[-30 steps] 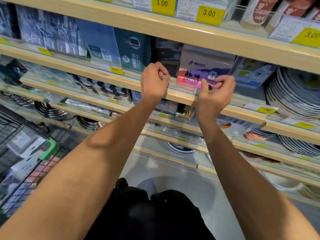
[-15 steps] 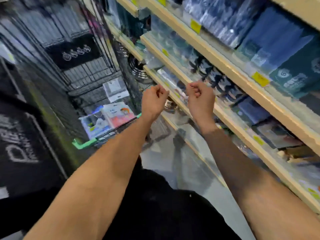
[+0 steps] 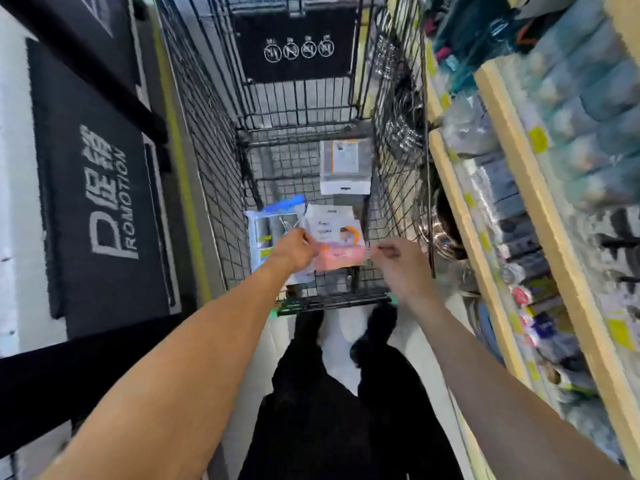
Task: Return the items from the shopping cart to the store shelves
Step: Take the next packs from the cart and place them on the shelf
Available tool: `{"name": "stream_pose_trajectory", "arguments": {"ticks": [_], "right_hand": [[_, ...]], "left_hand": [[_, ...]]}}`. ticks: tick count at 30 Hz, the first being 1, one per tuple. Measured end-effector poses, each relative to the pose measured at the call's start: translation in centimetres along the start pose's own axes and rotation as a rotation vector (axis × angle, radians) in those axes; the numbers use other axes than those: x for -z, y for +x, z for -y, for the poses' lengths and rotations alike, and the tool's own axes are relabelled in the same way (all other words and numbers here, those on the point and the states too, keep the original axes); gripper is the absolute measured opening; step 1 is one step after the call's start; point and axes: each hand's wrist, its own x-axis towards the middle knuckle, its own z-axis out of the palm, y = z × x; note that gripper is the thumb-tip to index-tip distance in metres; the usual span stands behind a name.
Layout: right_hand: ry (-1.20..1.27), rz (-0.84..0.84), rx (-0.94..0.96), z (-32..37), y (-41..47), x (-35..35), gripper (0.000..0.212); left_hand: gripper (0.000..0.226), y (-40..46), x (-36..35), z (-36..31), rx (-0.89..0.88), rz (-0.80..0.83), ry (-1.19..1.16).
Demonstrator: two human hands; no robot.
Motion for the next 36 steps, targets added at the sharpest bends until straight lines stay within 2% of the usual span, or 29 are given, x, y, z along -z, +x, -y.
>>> {"name": "stream_pose_trajectory", "arguments": {"ticks": [3,6,9,12,14,16,20,25,30,33,36], "right_hand": [[-0.004,0.101,-0.03,-0.2,6.4,-1.1,0.007],[0.092,0.21,-0.154,-0.9,12.0,-2.6,0.01],[0.196,0.201,-0.296,-2.5,17.1,-4.4,0.011],[0.547,0.245,-0.563,-2.0,20.8,-6.0,0.009],[0.734,0.279,-0.711,-2.3,23.0,-7.1,0.02],[0.842,0.304,-0.749,-2.6,25.2,-8.8,0.026],[0.899,0.215,-0.802,-3.5,28.0,-11.7,0.012],[1.065,0.087,-0.909,-4.2,30.0,-12.7,0.028],[1.022,-0.008,-0.882,-4.1,31.0,-12.4,0.036],[0.939,-0.061,-0.877,-3.8,31.9,-12.7,0.029],[0.85,-0.215,-0.871,-4.0,32.0,-13.2,0.014]], "left_hand": [[0.031,4.7,-1.0,-0.7,-0.01,-0.1,0.022],[0.06,7.9,-2.2,-1.3,-0.052,-0.203,0.227],[0.072,11.3,-3.2,-0.9,-0.077,-0.317,0.424],[0.059,14.1,-2.9,-0.6,-0.012,-0.382,0.438],[0.045,15.4,-2.7,-0.6,0.045,-0.395,0.471],[0.036,16.3,-2.8,-0.3,0.024,-0.394,0.529],[0.031,17.1,-3.5,0.5,-0.084,-0.351,0.607],[0.025,17.0,-3.0,1.0,-0.184,-0.368,0.391],[0.013,16.1,-3.9,1.5,-0.132,-0.392,-0.024],[0.013,15.8,-4.6,1.6,-0.128,-0.426,-0.047],[0.017,15.6,-5.4,1.7,-0.137,-0.388,0.073]]}}
